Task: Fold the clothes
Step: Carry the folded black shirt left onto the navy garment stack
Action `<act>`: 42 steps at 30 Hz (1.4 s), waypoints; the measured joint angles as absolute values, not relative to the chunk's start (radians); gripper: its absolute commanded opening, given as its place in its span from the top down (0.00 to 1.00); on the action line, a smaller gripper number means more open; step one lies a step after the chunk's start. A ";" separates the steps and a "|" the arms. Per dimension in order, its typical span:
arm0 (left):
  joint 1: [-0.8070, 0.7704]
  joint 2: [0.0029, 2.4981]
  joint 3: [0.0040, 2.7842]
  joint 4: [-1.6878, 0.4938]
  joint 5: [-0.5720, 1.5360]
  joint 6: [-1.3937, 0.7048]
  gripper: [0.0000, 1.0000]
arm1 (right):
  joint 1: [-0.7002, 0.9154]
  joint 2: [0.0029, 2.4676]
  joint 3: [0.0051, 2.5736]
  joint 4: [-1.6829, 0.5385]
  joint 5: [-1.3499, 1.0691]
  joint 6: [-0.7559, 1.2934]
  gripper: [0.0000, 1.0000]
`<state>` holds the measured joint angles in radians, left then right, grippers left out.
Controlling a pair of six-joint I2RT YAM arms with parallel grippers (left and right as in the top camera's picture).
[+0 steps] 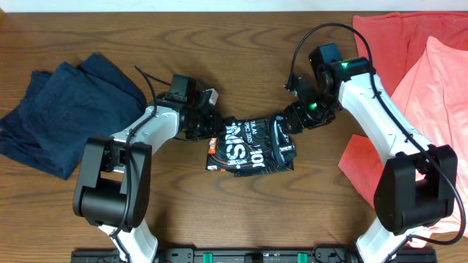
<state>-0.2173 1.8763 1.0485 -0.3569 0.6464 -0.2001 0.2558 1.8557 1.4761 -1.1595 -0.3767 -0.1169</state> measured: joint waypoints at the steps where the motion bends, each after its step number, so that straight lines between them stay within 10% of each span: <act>1: -0.210 1.876 1.049 -0.367 0.641 -0.197 0.94 | 0.256 1.856 1.476 -1.160 -0.374 -0.116 0.39; 25: 0.543 1.637 1.315 -0.439 0.219 -0.148 0.94 | 0.223 1.856 1.476 -1.166 -0.362 -0.113 0.39; 26: 0.579 1.642 1.315 -0.439 0.211 -0.148 0.91 | 0.223 1.856 1.476 -1.167 -0.362 -0.113 0.38; 29: 0.649 1.650 1.315 -0.441 0.198 -0.150 0.25 | 0.223 1.856 1.476 -1.167 -0.362 -0.113 0.37; 31: 0.684 1.653 1.315 -0.443 0.196 -0.157 0.02 | 0.223 1.856 1.476 -1.168 -0.362 -0.112 0.34; 42: 0.548 1.653 1.315 -0.447 0.278 -0.146 0.02 | 0.150 1.856 1.476 -1.045 -0.366 0.047 0.25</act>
